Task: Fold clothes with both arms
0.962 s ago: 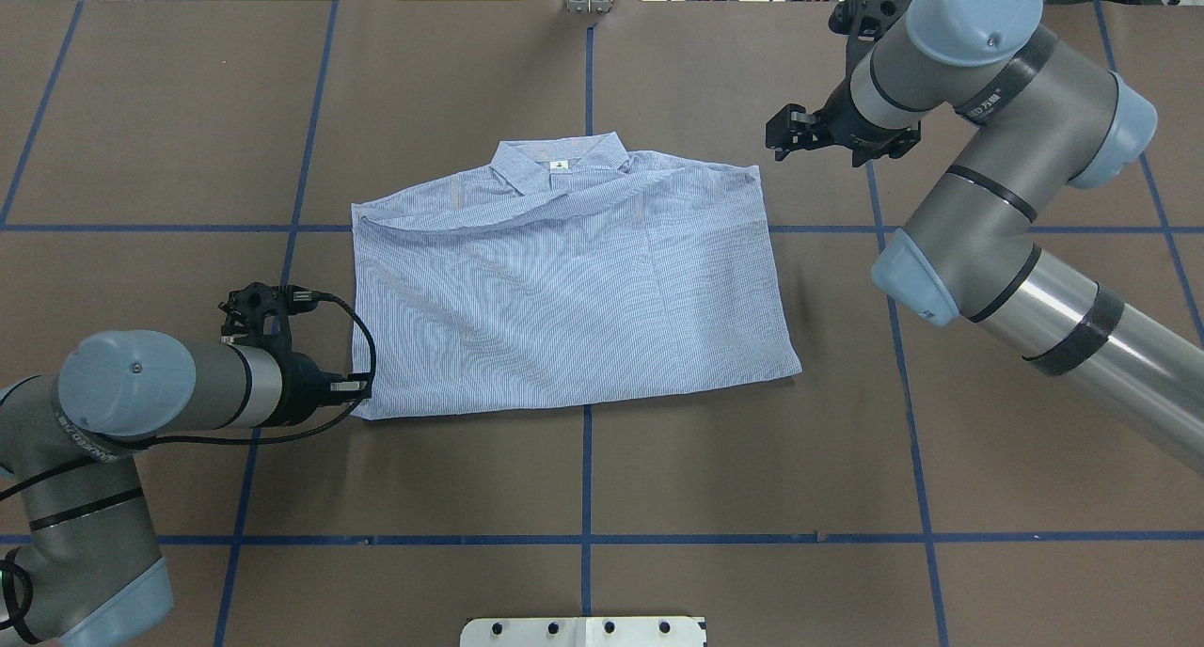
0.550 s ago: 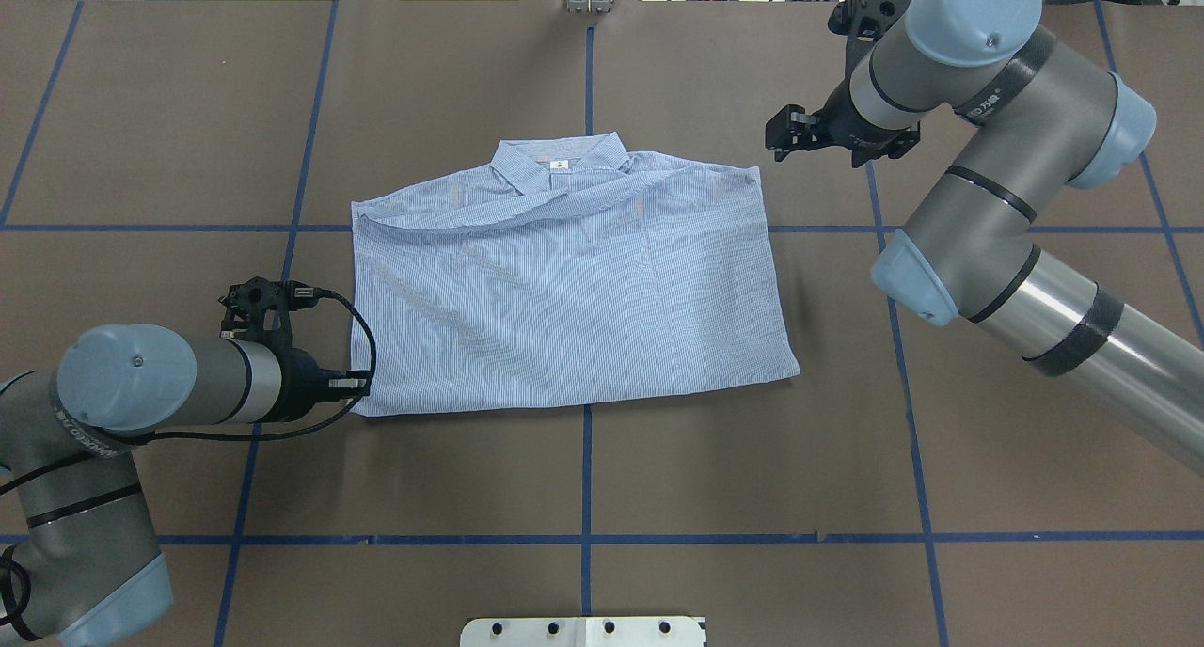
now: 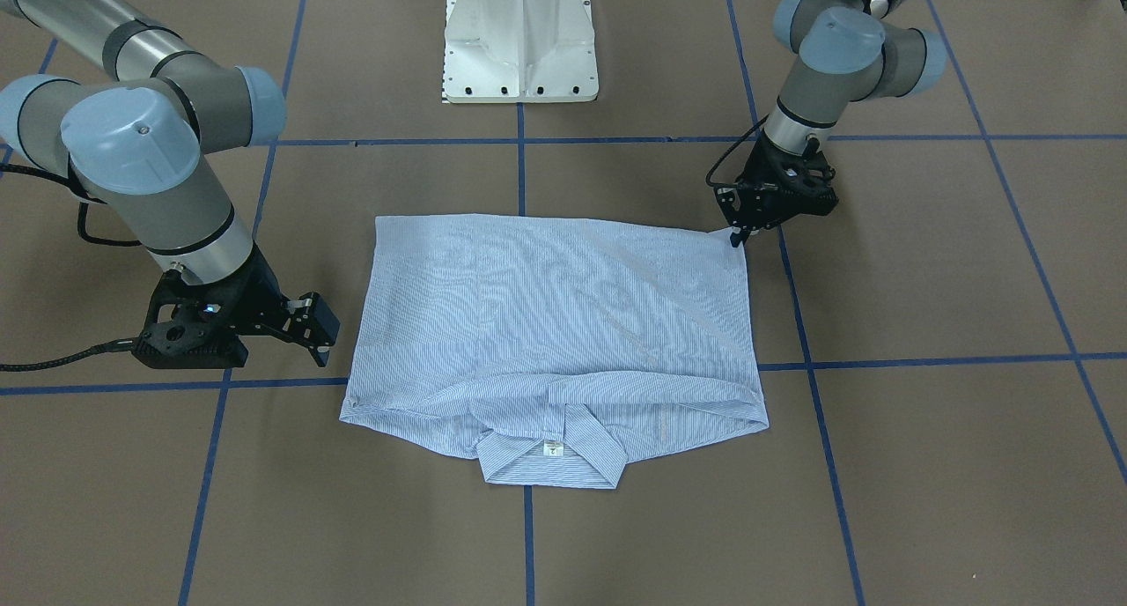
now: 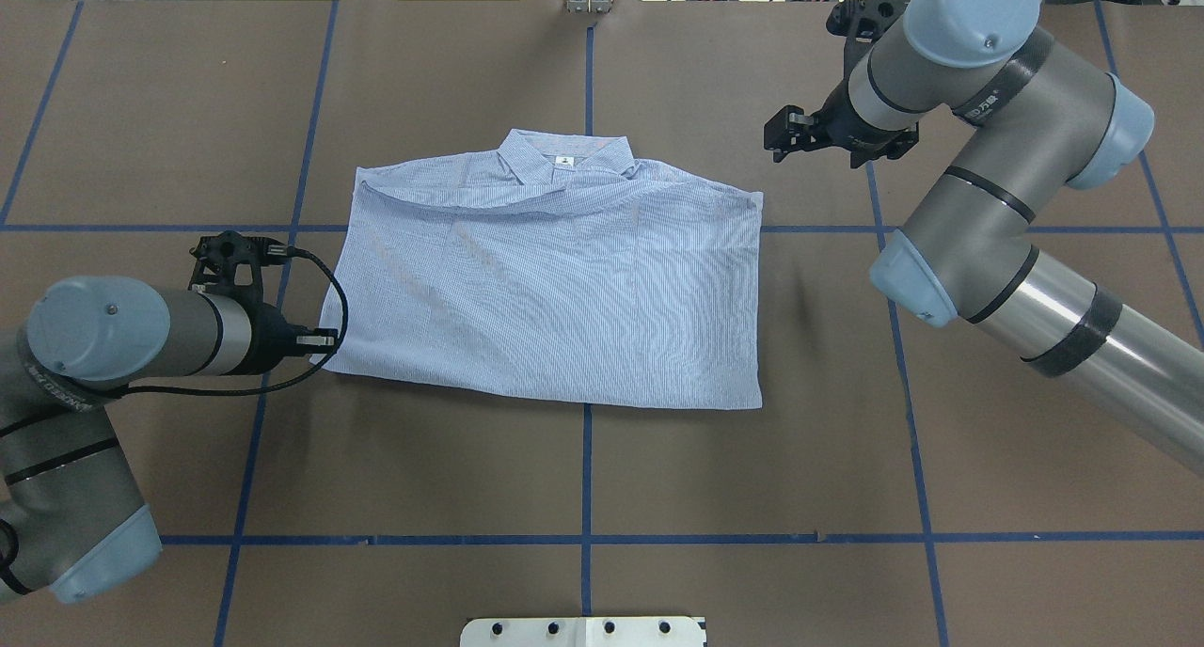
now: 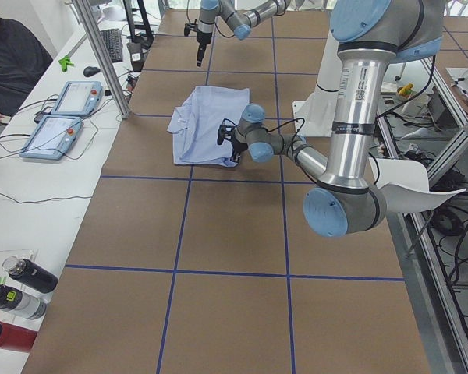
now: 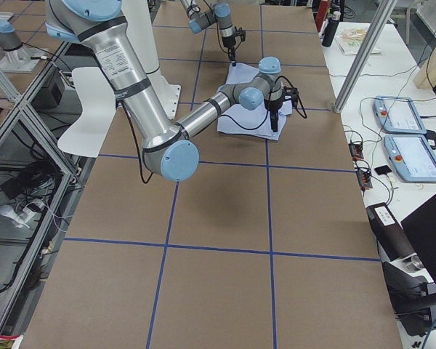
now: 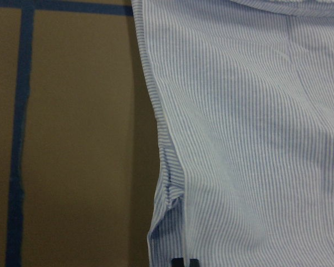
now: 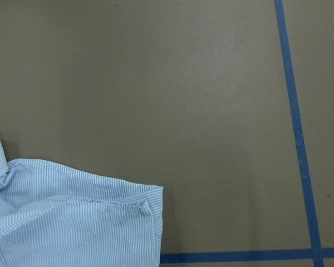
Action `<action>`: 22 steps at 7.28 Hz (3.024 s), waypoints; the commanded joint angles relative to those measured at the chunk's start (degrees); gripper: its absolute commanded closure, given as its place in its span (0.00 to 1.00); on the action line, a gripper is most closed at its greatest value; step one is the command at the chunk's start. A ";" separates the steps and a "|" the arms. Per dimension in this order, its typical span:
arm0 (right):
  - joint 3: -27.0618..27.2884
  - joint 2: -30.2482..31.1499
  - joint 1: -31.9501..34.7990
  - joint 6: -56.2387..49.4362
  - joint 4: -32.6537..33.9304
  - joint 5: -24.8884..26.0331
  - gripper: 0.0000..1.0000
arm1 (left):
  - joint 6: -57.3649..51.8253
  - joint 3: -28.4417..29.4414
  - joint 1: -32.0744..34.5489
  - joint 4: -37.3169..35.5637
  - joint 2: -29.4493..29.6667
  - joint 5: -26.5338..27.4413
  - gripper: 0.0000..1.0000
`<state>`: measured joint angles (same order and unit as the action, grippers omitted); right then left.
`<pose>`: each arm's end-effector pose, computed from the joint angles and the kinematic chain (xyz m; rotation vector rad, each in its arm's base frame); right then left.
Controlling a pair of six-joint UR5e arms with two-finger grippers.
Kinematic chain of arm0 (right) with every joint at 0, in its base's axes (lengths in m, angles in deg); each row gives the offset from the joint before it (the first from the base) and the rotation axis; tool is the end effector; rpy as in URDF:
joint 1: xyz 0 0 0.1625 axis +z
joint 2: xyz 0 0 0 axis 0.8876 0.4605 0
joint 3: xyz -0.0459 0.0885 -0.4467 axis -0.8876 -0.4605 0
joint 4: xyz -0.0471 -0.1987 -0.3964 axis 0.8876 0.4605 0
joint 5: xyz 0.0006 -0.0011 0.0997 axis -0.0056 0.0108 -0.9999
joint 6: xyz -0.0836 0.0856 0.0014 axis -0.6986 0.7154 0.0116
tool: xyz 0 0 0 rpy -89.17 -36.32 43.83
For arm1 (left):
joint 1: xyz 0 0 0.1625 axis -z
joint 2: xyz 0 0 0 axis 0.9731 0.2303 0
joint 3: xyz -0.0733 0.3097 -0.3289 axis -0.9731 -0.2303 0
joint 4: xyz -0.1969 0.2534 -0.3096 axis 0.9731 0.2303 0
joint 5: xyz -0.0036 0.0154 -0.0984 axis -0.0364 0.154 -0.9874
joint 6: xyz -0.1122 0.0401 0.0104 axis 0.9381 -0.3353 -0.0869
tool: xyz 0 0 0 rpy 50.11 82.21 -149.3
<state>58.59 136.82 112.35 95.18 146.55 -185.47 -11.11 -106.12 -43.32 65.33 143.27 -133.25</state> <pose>-0.4098 -0.6203 0.3332 0.2144 -0.8244 0.1570 0.4432 -0.4266 0.4412 0.3147 0.8968 -0.0577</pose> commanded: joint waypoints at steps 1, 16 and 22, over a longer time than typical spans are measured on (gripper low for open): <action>-0.03 -0.24 -0.20 0.00 0.00 -0.14 0.00 | -6.71 2.96 5.28 -1.33 1.19 0.00 1.00; -1.43 -6.92 -17.32 29.42 0.79 11.61 0.04 | -25.64 36.74 26.40 10.27 24.68 -15.38 0.00; -3.46 -7.27 -22.52 30.23 1.50 18.15 0.36 | -25.55 35.76 26.14 10.27 23.61 -15.30 0.00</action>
<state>55.19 129.74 90.28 125.40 148.20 -167.50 -36.70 -70.35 -17.10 75.60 166.93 -148.54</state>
